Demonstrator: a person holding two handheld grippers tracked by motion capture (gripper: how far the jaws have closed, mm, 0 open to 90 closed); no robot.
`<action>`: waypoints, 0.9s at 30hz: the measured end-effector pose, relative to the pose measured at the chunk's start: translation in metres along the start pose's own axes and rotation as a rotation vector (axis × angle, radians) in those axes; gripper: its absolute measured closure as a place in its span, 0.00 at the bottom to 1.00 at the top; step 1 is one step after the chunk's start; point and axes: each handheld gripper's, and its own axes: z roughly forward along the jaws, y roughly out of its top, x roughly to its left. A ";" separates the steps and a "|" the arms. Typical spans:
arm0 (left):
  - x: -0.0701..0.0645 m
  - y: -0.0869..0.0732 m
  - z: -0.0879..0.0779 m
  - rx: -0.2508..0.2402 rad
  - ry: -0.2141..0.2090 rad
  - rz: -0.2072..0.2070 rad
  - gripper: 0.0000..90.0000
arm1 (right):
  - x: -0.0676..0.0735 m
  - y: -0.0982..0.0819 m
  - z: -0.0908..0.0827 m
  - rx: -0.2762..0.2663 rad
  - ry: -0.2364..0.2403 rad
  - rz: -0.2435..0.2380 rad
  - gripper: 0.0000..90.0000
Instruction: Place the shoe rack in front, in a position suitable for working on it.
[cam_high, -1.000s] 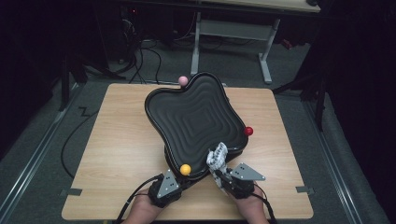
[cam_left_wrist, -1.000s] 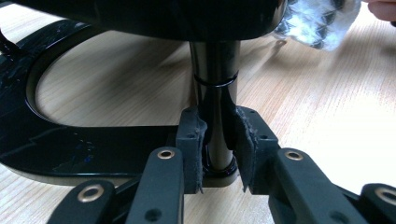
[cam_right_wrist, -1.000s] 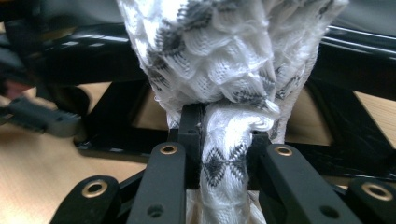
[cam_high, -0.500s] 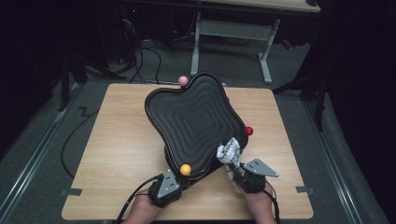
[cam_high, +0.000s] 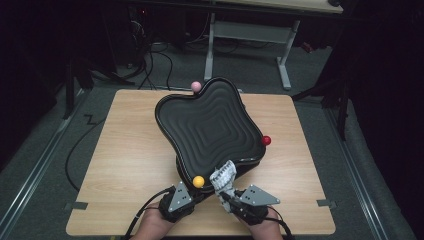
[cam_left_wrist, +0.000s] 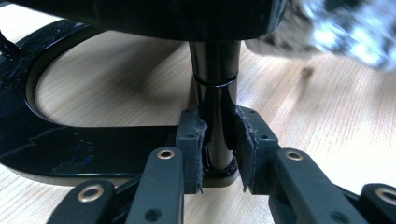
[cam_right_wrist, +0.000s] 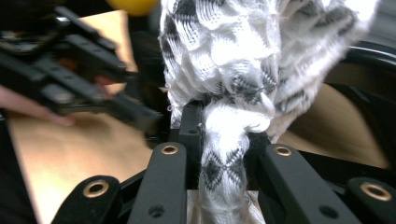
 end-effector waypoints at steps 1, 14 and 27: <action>0.000 0.000 0.000 -0.001 0.000 -0.001 0.80 | 0.004 0.001 0.001 0.003 0.011 -0.012 0.86; -0.001 0.000 0.000 0.001 0.003 0.002 0.80 | 0.015 0.002 0.008 0.032 0.035 -0.053 0.86; -0.002 0.000 0.000 -0.001 -0.004 0.010 0.80 | -0.046 -0.008 0.002 -0.010 -0.240 0.148 0.86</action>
